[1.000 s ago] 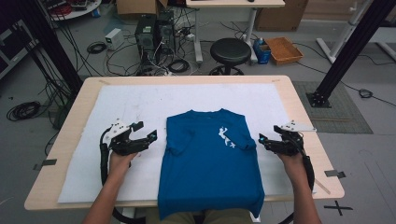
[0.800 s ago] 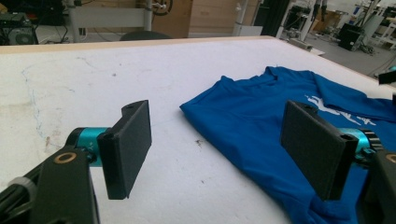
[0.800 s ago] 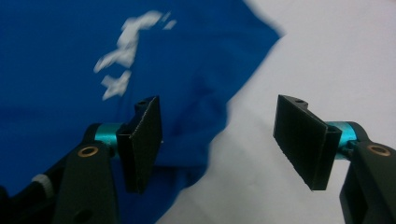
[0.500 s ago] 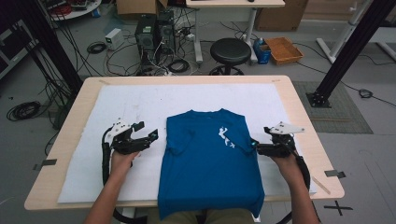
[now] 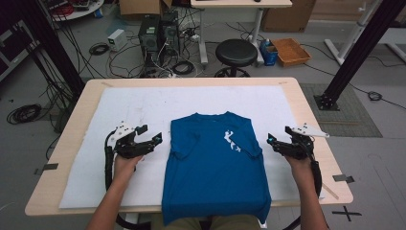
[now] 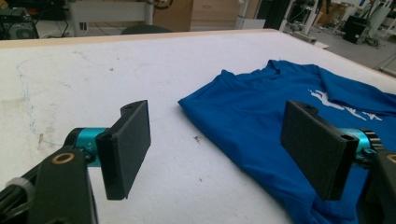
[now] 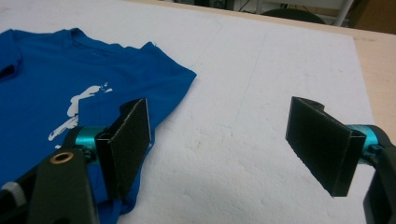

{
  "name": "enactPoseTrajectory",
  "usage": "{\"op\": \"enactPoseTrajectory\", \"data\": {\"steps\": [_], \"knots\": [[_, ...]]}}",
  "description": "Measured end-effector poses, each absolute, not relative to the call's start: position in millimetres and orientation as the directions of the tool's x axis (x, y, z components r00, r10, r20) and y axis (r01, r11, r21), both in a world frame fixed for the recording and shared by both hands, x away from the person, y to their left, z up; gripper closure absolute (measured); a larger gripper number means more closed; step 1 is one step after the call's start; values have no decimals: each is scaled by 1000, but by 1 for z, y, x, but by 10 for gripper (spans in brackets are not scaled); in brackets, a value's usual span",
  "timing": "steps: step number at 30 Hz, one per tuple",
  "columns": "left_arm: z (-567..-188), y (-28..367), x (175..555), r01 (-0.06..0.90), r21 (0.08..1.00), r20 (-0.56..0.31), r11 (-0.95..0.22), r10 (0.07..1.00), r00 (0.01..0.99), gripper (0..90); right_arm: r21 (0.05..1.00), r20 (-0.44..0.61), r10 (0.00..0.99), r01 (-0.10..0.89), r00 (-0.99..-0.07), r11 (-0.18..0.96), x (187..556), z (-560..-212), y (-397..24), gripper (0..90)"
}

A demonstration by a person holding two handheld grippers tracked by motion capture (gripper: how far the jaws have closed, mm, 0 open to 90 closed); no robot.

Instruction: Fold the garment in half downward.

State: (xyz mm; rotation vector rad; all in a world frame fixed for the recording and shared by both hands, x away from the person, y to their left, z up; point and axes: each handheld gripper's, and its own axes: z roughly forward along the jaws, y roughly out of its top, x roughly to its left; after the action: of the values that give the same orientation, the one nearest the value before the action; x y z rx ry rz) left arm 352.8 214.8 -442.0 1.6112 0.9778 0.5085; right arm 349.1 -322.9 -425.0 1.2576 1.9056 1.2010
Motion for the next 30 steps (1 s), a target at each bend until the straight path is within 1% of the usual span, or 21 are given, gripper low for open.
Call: {"op": "enactPoseTrajectory", "data": {"steps": [8,11,14,16,18,19,20,22,23,26,28,29,30], "knots": [[-444,215,355,334,942,-168,-34,814,556,246,894,43,914,424,-402,144,352,-426,-323,217],[-443,214,358,339,939,-153,-50,825,543,246,894,39,912,422,-408,150,353,-427,-323,217],[-440,210,367,371,927,-155,-56,844,514,247,894,39,913,423,-406,150,354,-426,-323,217],[-436,204,380,414,907,-154,-78,853,498,251,895,60,912,426,-406,130,355,-427,-322,217],[-433,196,392,437,892,-133,-115,857,499,299,894,59,910,427,-411,135,357,-427,-320,217],[-433,196,392,437,892,-133,-115,857,499,306,892,58,908,430,-415,139,358,-427,-318,217],[-431,189,404,461,878,-126,-131,865,486,308,892,54,906,427,-421,145,359,-428,-317,217],[-431,185,410,474,870,-127,-136,867,482,319,889,52,903,431,-426,152,360,-428,-315,217],[-432,176,421,503,846,-104,-176,871,479,320,887,50,904,434,-425,155,360,-429,-314,217],[-439,162,434,541,808,-67,-233,876,477,323,883,49,902,441,-430,162,362,-430,-312,217],[-442,158,437,547,801,-50,-244,883,468,334,882,51,901,443,-430,162,362,-430,-312,217],[-444,154,439,550,797,-38,-251,887,460,373,878,52,901,449,-431,164,363,-431,-312,217],[-446,151,441,557,791,-36,-253,890,455,373,878,52,901,449,-431,164,363,-431,-312,217]]}}
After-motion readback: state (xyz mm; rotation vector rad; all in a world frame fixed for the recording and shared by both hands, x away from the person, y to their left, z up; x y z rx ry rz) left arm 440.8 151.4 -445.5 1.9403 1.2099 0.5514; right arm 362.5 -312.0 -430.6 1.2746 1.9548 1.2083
